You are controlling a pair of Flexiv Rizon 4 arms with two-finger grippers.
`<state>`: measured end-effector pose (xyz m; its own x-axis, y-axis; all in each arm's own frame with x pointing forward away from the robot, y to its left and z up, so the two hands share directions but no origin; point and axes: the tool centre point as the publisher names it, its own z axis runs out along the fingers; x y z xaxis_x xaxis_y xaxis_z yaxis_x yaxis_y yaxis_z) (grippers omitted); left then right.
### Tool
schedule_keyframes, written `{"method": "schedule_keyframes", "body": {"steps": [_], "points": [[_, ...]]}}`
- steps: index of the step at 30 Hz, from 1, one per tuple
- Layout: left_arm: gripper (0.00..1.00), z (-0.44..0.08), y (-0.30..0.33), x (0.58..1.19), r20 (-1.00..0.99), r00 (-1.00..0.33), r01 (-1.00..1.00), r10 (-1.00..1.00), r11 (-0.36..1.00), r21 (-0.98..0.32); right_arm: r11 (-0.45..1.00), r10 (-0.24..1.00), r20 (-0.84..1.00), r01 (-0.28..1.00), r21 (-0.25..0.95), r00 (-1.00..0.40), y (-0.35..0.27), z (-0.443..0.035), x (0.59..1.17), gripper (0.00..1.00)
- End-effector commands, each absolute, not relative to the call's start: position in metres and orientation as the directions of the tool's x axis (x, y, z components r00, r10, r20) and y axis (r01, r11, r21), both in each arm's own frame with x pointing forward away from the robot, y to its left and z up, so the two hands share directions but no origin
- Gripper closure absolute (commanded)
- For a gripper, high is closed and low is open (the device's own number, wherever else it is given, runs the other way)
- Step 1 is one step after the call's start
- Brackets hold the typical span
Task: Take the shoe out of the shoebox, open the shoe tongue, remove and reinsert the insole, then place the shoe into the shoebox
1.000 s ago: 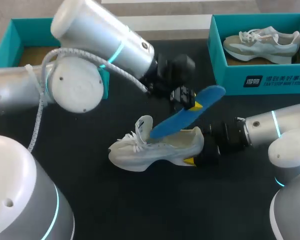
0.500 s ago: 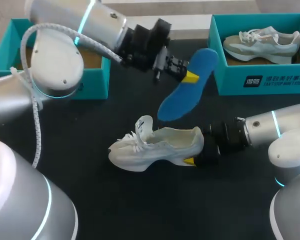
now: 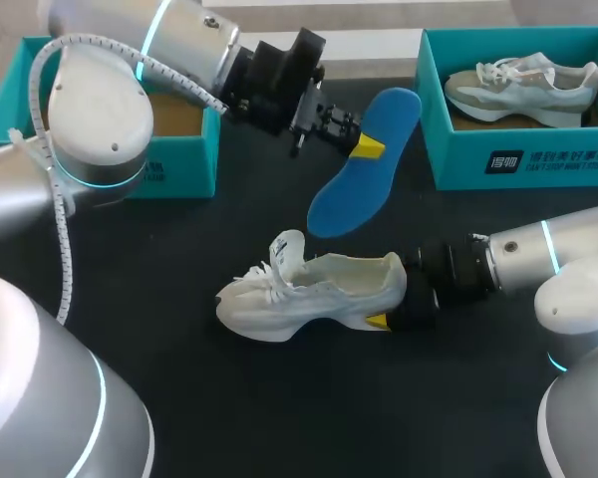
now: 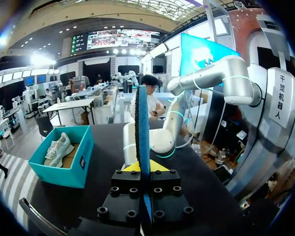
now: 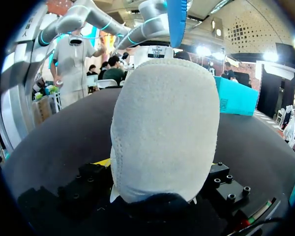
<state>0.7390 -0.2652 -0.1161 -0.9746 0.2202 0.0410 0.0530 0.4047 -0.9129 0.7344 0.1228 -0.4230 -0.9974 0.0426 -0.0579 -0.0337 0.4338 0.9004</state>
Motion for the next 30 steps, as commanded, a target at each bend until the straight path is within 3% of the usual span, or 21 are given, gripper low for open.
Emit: {"method": "schedule_keyframes", "body": {"steps": [1, 9, 17, 24, 30], "points": [[1.0, -0.117, -0.266, 0.739, 0.041, -0.974, 0.054, 0.221, 0.404, -0.913, 0.437, 0.043, -0.057, -0.032, 0.899, -0.997, 0.129, -0.432, 0.734, 1.0], [1.0, -0.108, -0.266, 0.739, 0.053, -0.979, 0.024, 0.195, 0.374, -0.927, 0.437, 0.043, -0.057, -0.032, 0.899, -0.997, 0.129, -0.432, 0.734, 1.0], [1.0, -0.074, -0.27, 0.726, 0.258, -0.949, -0.202, 0.178, 0.283, -0.938, 0.437, 0.043, -0.057, -0.032, 0.899, -0.997, 0.129, -0.432, 0.734, 1.0], [1.0, -0.043, -0.265, 0.704, 0.483, -0.872, -0.448, 0.08, 0.269, -0.852, 0.437, 0.043, -0.057, -0.032, 0.899, -0.997, 0.129, -0.432, 0.734, 1.0], [1.0, -0.026, -0.261, 0.691, 0.503, -0.864, -0.482, 0.014, 0.265, -0.835, 0.437, 0.043, -0.057, -0.032, 0.899, -0.997, 0.129, -0.432, 0.734, 1.0]]}}
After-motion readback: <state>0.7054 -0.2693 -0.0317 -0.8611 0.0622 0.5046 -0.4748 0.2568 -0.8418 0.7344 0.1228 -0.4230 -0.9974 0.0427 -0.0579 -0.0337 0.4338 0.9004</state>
